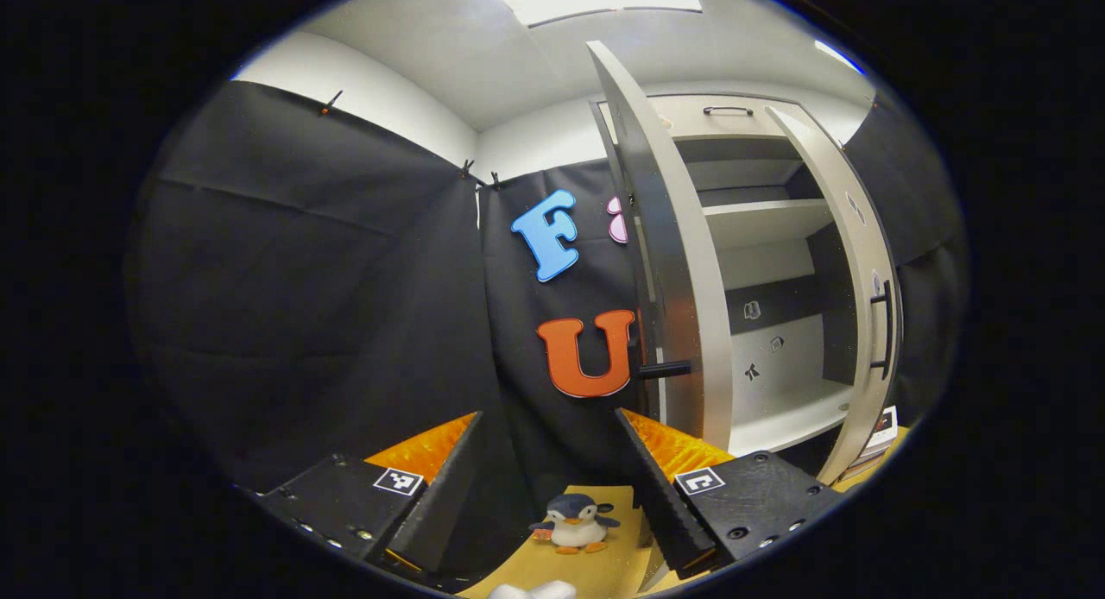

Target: Grasp the bottle in the cabinet with the left hand and place it on the coaster, then close the right door with the right hand and the left door with the left hand.

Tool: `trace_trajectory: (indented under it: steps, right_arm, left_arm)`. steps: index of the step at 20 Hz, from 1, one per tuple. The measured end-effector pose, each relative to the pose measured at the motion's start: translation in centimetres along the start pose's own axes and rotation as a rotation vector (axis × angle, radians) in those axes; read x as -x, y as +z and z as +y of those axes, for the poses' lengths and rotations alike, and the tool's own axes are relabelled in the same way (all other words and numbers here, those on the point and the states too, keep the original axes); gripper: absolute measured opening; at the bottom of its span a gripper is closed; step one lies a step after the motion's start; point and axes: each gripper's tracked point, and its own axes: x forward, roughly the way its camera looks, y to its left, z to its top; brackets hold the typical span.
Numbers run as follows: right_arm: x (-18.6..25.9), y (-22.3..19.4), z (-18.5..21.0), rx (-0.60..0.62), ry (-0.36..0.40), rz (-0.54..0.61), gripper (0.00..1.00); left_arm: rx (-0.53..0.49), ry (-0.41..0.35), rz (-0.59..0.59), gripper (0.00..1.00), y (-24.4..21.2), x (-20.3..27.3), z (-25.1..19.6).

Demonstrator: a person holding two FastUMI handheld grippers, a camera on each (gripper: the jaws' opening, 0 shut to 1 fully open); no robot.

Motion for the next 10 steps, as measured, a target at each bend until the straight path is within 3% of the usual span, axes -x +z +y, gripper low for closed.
trace_trajectory:
  steps: [3,4,10]
  right_arm:
    - [0.3,0.2,-0.6,-0.001,-0.008,-0.006,0.95]
    - [0.4,0.3,-0.8,-0.003,-0.014,-0.01,0.95]
    - [1.3,0.4,-1.4,-0.016,-0.028,-0.023,0.95]
  left_arm:
    - [0.048,-0.015,0.008,0.94,0.1,0.3,-0.6]
    - [0.05,-0.018,0.003,0.9,0.3,0.4,-0.8]
    - [0.049,-0.066,-0.013,0.94,1.1,1.0,-3.0]
